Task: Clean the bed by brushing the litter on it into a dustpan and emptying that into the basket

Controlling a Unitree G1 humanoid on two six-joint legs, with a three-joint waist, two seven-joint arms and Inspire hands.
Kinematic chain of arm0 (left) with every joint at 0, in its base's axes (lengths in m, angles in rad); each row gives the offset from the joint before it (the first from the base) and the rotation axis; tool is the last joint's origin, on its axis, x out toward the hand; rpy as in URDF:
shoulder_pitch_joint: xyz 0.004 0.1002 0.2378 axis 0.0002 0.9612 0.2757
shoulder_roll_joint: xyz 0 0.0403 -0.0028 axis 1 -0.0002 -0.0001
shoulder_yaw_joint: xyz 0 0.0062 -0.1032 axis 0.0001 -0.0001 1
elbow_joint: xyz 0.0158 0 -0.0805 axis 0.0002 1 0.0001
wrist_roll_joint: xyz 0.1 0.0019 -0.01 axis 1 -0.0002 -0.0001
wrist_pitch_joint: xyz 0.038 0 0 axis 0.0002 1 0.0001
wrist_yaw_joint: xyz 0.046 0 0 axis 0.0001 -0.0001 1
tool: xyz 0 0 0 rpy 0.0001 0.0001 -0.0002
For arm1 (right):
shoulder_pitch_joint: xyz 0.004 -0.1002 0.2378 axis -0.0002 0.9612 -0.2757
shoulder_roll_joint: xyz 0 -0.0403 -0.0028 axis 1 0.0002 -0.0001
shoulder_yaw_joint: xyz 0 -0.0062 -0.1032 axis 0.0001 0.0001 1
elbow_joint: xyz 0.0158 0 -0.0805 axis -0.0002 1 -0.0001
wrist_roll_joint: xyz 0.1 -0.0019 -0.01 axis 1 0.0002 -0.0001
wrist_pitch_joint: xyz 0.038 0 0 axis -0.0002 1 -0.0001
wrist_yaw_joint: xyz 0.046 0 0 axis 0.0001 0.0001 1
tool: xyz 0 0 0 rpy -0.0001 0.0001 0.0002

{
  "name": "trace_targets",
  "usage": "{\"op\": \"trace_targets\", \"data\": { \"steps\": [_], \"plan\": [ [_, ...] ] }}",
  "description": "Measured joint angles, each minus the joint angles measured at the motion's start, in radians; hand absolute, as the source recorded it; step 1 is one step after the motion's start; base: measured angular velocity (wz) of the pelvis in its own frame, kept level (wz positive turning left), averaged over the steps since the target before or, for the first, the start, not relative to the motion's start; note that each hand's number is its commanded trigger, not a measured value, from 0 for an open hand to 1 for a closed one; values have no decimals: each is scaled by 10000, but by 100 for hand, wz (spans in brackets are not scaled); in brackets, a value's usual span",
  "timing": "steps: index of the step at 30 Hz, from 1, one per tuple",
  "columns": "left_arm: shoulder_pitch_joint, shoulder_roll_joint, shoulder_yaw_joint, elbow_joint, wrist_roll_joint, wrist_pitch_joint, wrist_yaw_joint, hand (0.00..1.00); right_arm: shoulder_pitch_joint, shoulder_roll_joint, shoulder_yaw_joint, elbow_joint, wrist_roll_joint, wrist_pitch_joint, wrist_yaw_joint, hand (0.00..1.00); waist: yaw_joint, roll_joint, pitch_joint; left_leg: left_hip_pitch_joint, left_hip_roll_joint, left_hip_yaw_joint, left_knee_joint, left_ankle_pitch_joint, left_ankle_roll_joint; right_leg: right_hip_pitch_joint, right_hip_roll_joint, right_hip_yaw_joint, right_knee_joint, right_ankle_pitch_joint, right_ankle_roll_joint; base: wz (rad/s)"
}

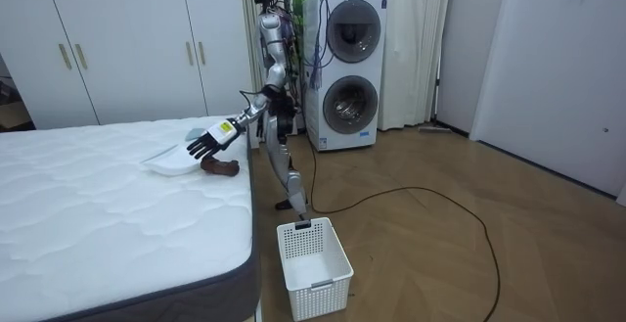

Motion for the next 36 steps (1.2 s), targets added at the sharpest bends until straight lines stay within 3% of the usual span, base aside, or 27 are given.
{"op": "trace_targets", "data": {
  "steps": [10, 26, 32, 34, 36],
  "plan": [
    [-1129, 41, -446, 746, -178, -3, -262, 0, -363, -32, 305, 1, 144, -12, 21, 0, -33, -38, 40, -615, -14, 19, 53, 86, 0, -687, -27, -34, 205, 10, -16, 0],
    [-2019, 172, -983, 2196, -718, -67, -198, 0, -940, -176, 1377, 18, 384, -34, -441, 0, -77, 6, 121, -1370, -5, 105, 50, 113, -7, -1525, -26, 19, 298, 16, -26, -1],
    [-2487, 215, -985, 2706, -751, -267, -77, 0, -1117, -190, 1763, 71, 386, -221, -733, 0, -112, 19, 157, -1636, -8, 42, 52, 113, -7, -1770, -31, 1, 298, 16, -26, 1],
    [-2685, 215, -994, 2953, -971, -285, -79, 0, -1297, -188, 1852, 191, 387, -240, -738, 0, -166, 36, 230, -1705, -8, -27, 50, 113, -7, -1833, -31, -69, 298, 16, -26, 4],
    [-2739, 222, -996, 3004, -1089, -286, -80, 0, -1403, -184, 1882, 315, 476, -277, -738, 0, -212, 34, 235, -1765, -6, -40, 48, 114, -7, -1904, -30, -107, 302, 16, -26, 0]
  ]
}}
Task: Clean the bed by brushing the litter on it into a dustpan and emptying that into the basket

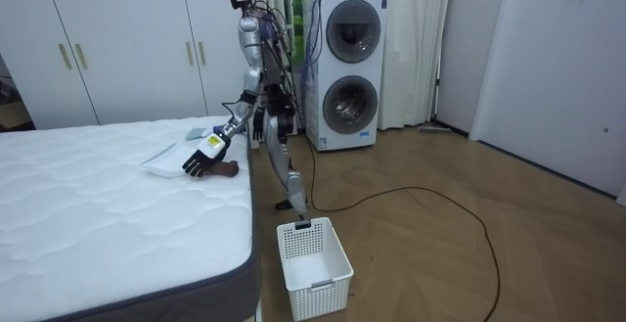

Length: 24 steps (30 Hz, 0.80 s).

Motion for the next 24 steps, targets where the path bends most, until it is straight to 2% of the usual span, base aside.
{"op": "trace_targets", "data": {
  "steps": [3, 4, 5, 6, 7, 8, 9, 10, 11, 12, 13, 16, 21, 23, 24],
  "plan": [
    [-22, -7, -10, -2, 48, -32, 15, 0, -29, -6, 12, 11, 176, -95, -65, 0, -25, 30, 16, -64, 11, -232, 1, 3, 3, -157, 15, -62, 145, -1, 0, -5],
    [-19, -13, -33, -2, 61, -32, 109, 0, -19, -31, 13, 7, 277, -110, -111, 0, 7, 53, 31, -30, 37, -627, -15, 39, 9, -507, 43, -174, 712, -18, -27, -29],
    [-17, -24, -52, -2, 79, -32, 182, 0, -60, -64, 12, -6, 329, -144, -148, 0, 65, 70, 74, 43, 112, -1044, -44, 65, 27, -899, 85, -276, 1283, -88, -141, -74],
    [-7, 0, 11, -10, 194, -38, 284, 0, -144, -112, 13, -78, 459, -296, -262, 0, 260, 155, 178, 97, 284, -1757, -69, 66, 28, -1614, 478, -307, 1383, -389, -422, -97],
    [6, 203, 353, -31, 361, -37, 440, 0, -426, -25, 243, -153, 453, -433, -427, 0, 263, -86, 187, -279, 214, -1690, 268, 34, -63, -2007, 622, -560, 110, 1125, -872, -69],
    [-7, 182, 489, 23, 435, -26, 461, 0, -449, -53, 389, -212, 487, -473, -494, 0, 29, -118, 183, -442, 81, -1511, 518, -94, -169, -1993, 431, -989, -15, 1508, -1068, -5],
    [9, 58, 360, 50, 505, -55, 445, 0, -401, -149, 396, -90, 592, -463, -532, 0, -118, 160, 162, -511, 166, -1266, 596, -185, -229, -1877, 433, -1165, -29, 1518, -1098, 47],
    [-93, 78, 214, -55, 501, -184, 447, 0, -384, -64, 380, 119, 626, -404, -529, 0, -134, 187, 176, -577, 180, -1012, 256, -40, -406, -1803, 398, -916, 17, 1518, -1097, 43],
    [-173, 85, 192, -112, 505, -248, 462, 0, -352, -22, 386, 137, 612, -401, -484, 0, -143, 156, 198, -695, 181, -877, 52, 79, -350, -1764, 375, -694, 18, 1516, -1087, 49],
    [-356, 93, 93, -194, 539, -303, 499, 0, -262, 90, 380, 147, 627, -418, -436, 0, -101, 108, 203, -1028, 202, -536, -174, 635, -184, -1711, 324, -562, 89, 1451, -938, 35],
    [-417, 100, -11, -291, 629, -328, 615, 0, -235, 142, 383, 209, 641, -416, -412, 0, -31, 11, 132, -889, 140, -263, -141, 797, -146, -1696, 253, -544, 166, 1389, -845, 28],
    [-276, 98, -96, -307, 717, -401, 637, 0, -219, 95, 394, 344, 958, -380, -309, 0, 194, -22, 123, -734, -53, -210, -142, 811, -114, -1507, 225, -672, 79, 1355, -793, 1],
    [-140, 87, -102, -310, 925, -398, 664, 0, -233, -45, 383, 356, 960, -294, 22, 0, 444, -8, 102, -748, -97, -169, -17, 827, -96, -1409, 173, -706, 14, 1340, -698, 2],
    [-82, 87, -124, -310, 914, -398, 691, 0, -232, -95, 392, 386, 978, -294, 55, 0, 455, 40, 70, -761, -114, -191, -19, 830, -93, -1356, 161, -710, 27, 1375, -711, 4],
    [-12, 86, -180, -310, 911, -398, 791, 0, -222, -119, 408, 427, 1068, -293, 102, 0, 451, 83, 26, -739, -123, -207, -13, 831, -90, -1307, 150, -720, 31, 1396, -740, 5]
  ]
}}
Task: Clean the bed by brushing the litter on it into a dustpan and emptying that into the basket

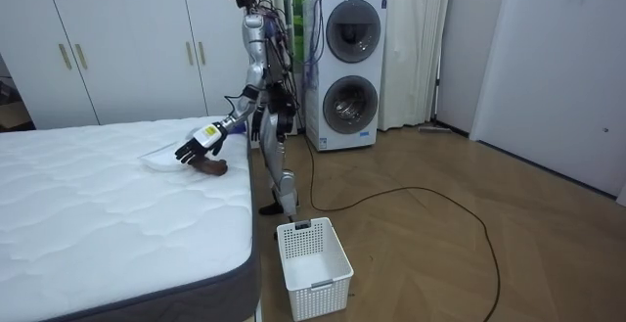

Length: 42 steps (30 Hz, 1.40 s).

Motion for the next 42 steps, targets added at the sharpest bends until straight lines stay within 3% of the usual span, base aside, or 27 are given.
{"op": "trace_targets", "data": {
  "steps": [1, 4, 35, 38, 42],
  "plan": [
    [47, -1, -11, 0, 1, 0, 41, 0, 8, -14, 26, 54, 67, 0, 5, 0, -2, 38, -59, 19, -16, -33, 1, 5, 8, 26, -19, -31, 3, 2, -2, 5],
    [51, 3, -16, 2, -9, -2, 203, 0, 30, -25, 151, 95, 244, -1, 0, 0, -18, 58, -74, 123, -39, -52, -2, 15, 25, 120, -46, -71, 13, -1, 4, 1],
    [168, -30, -445, 456, -138, 143, 40, 0, 143, -32, 113, 52, 637, -8, 119, 0, -301, 71, -57, -75, -69, -77, 17, 17, 42, -30, -108, -209, 54, -202, 96, 3],
    [90, -28, -440, 710, -552, 175, -32, 0, 85, -32, 101, 49, 642, -20, 78, 0, -368, 32, -35, -162, -108, -33, 22, 18, 43, -286, -193, -202, 399, -364, 83, 0],
    [-92, -28, -433, 1189, -896, 220, -230, 0, -98, 23, 104, 47, 640, -10, -8, 0, -543, -15, 51, -353, -114, -1, 131, 20, 45, -476, -212, -152, 515, -404, 66, 1]
  ]
}}
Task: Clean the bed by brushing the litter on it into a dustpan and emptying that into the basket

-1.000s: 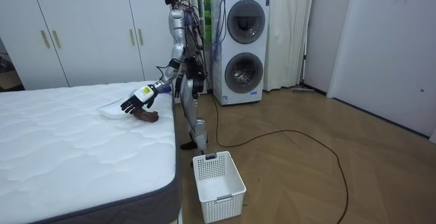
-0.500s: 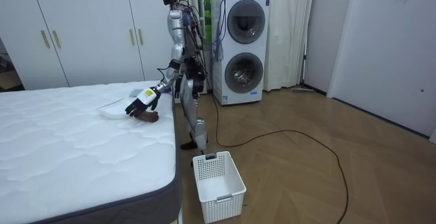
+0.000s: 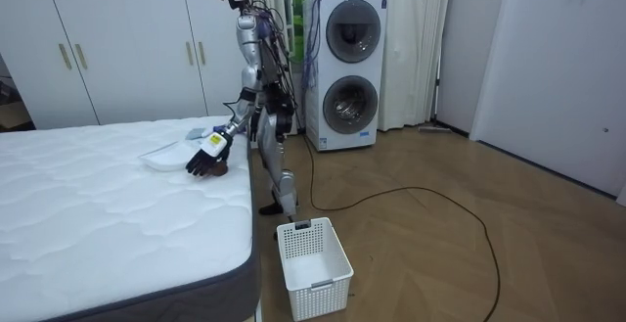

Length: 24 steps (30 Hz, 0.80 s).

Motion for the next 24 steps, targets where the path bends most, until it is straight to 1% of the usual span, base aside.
{"op": "trace_targets", "data": {
  "steps": [1, 4, 7, 13, 16, 19, 20, 21, 23, 24],
  "plan": [
    [-38, 0, 15, 11, -6, 8, 0, 0, -9, 1, -5, -45, 6, 0, 1, 0, -24, -19, 53, -59, 1, 49, 67, 0, 0, -24, -3, 5, 5, -9, 5, 4],
    [-277, -2, 17, 10, 7, 54, -5, 0, -117, 6, -40, -104, 17, 2, -11, 0, -54, -53, 73, -458, -18, 148, 243, -1, 1, -440, -41, 66, 199, -9, 2, 0],
    [-461, -2, 15, 2, 10, 127, -30, 0, -141, 23, -46, -183, 2, 3, -118, 0, -51, -54, 73, -633, -18, 234, 358, -1, 0, -621, -46, 114, 280, 0, -13, -3],
    [-621, -3, 18, 4, 13, 164, -249, 0, -122, 37, -54, -312, 14, 13, -187, 0, -49, -52, 75, -725, 5, 405, 407, -2, 0, -780, -28, 229, 350, 6, -44, -6],
    [-630, 2, -3, 7, 1, 320, -387, 0, -119, 34, -39, -427, 18, 22, -224, 0, -41, -51, 75, -881, 22, 478, 507, -3, 0, -941, -24, 282, 394, 27, -68, -5],
    [-649, 2, -3, 8, 1, 387, -403, 0, -131, 52, -40, -480, 25, 22, -330, 0, -33, -49, 76, -1092, 50, 542, 562, -2, -1, -1165, -25, 321, 441, 71, -104, -4],
    [-656, 2, -3, 14, 1, 400, -403, 48, -132, 56, -37, -488, 38, 22, -364, 0, -32, -46, 79, -1106, 50, 558, 563, -2, -1, -1204, -26, 333, 478, 70, -105, -4],
    [-662, 1, -2, 31, -3, 427, -404, 59, -130, 80, -35, -498, 85, 21, -427, 0, -31, -27, 90, -1107, 51, 578, 571, -2, -1, -1230, -27, 359, 528, 70, -108, -5],
    [-676, 2, 12, 30, -5, 455, -404, 100, -134, 100, -39, -500, 89, 21, -511, 0, -23, -14, 99, -1106, 64, 642, 576, -2, -1, -1252, -19, 429, 532, 64, -115, -8],
    [-690, 1, 13, 29, -7, 509, -407, 100, -142, 110, -38, -507, 86, 21, -521, 0, -26, -15, 99, -1124, 62, 688, 576, -2, -1, -1309, -16, 480, 550, 64, -115, -10]
  ]
}}
